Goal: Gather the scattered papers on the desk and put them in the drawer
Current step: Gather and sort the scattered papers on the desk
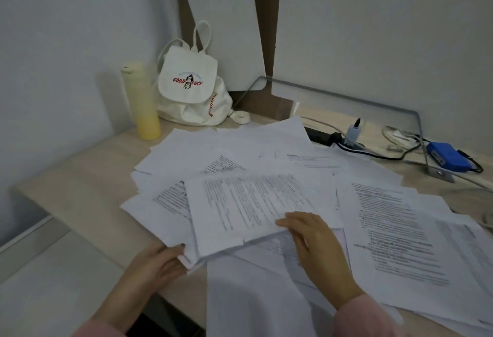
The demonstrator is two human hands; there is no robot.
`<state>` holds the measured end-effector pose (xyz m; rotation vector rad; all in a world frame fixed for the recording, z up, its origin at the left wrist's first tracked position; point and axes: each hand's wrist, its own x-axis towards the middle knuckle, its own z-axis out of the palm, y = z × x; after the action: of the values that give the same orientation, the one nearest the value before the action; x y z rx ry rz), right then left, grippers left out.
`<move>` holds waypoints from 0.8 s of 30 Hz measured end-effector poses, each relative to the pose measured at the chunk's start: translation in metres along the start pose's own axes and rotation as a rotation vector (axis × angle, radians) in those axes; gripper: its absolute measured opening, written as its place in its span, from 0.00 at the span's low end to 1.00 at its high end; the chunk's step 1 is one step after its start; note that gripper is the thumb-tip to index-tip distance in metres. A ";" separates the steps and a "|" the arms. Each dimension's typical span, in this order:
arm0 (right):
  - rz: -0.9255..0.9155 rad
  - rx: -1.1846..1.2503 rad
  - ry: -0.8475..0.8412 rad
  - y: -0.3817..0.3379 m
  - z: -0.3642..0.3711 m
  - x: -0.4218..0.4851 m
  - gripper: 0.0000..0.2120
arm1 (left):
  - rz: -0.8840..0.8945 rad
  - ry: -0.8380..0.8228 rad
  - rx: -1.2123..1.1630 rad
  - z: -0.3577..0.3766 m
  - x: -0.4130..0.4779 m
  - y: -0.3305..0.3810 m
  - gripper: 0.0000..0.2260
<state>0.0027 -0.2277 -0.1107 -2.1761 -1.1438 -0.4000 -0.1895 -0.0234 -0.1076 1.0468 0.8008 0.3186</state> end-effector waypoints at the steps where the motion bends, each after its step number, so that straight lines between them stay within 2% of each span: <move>1: 0.008 -0.013 -0.018 0.002 0.006 -0.003 0.15 | -0.008 0.008 0.012 0.003 -0.003 0.000 0.10; 5: 0.049 -0.047 -0.105 0.006 0.019 -0.014 0.16 | 0.078 0.144 0.055 -0.002 -0.001 0.007 0.06; 8: 0.115 -0.073 -0.111 0.008 0.019 -0.013 0.11 | 0.093 0.194 0.118 -0.008 -0.001 0.007 0.05; 14: 0.139 0.010 -0.009 0.010 0.009 0.002 0.10 | 0.011 -0.003 0.191 -0.007 -0.015 -0.004 0.08; 18: 0.169 0.200 -0.097 0.003 0.015 0.007 0.10 | -0.059 -0.116 0.200 -0.009 -0.019 -0.003 0.08; 19: 0.145 0.219 -0.108 0.001 0.016 0.007 0.10 | -0.063 -0.144 0.196 -0.010 -0.019 -0.002 0.11; 21: 0.119 0.238 -0.144 0.002 0.019 0.006 0.08 | -0.083 -0.194 0.161 -0.016 -0.019 0.002 0.22; 22: 0.107 0.245 -0.165 0.004 0.019 0.006 0.08 | -0.092 -0.198 0.125 -0.019 -0.019 0.004 0.25; 24: 0.123 0.253 -0.237 0.003 0.019 0.007 0.10 | -0.077 -0.138 0.027 -0.021 -0.015 0.007 0.23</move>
<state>0.0086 -0.2124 -0.1226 -2.0922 -1.1100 0.0565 -0.2139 -0.0156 -0.1005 1.0490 0.7211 0.1686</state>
